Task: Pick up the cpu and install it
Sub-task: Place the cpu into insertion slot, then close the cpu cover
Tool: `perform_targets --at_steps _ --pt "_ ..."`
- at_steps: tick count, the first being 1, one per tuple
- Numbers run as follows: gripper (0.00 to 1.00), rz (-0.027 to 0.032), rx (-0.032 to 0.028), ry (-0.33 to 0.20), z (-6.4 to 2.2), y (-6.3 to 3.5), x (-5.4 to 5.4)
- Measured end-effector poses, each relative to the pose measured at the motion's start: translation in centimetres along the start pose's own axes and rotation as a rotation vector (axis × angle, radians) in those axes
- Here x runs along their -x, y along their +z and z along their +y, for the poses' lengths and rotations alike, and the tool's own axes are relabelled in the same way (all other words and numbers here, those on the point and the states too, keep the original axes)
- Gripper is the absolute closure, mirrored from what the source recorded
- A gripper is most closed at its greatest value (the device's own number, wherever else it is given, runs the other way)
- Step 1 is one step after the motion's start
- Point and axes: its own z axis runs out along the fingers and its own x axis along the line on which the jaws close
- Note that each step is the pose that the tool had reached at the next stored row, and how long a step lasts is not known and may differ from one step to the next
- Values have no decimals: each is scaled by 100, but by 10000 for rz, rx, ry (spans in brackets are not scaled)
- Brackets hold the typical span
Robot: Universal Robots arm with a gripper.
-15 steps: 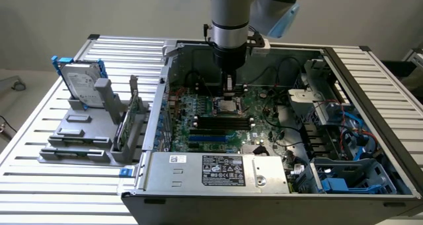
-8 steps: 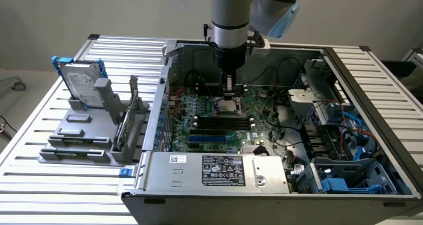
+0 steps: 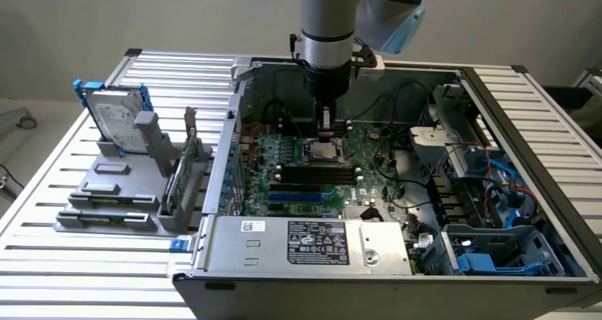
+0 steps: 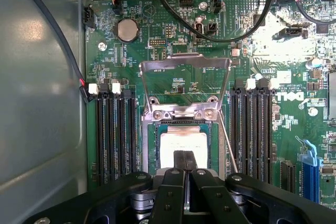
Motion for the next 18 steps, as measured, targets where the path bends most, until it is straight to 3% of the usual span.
perform_targets --at_steps 15,18 --pt "89 6 -1 -24 42 24 10" --pt "89 69 -25 -18 78 -11 15"
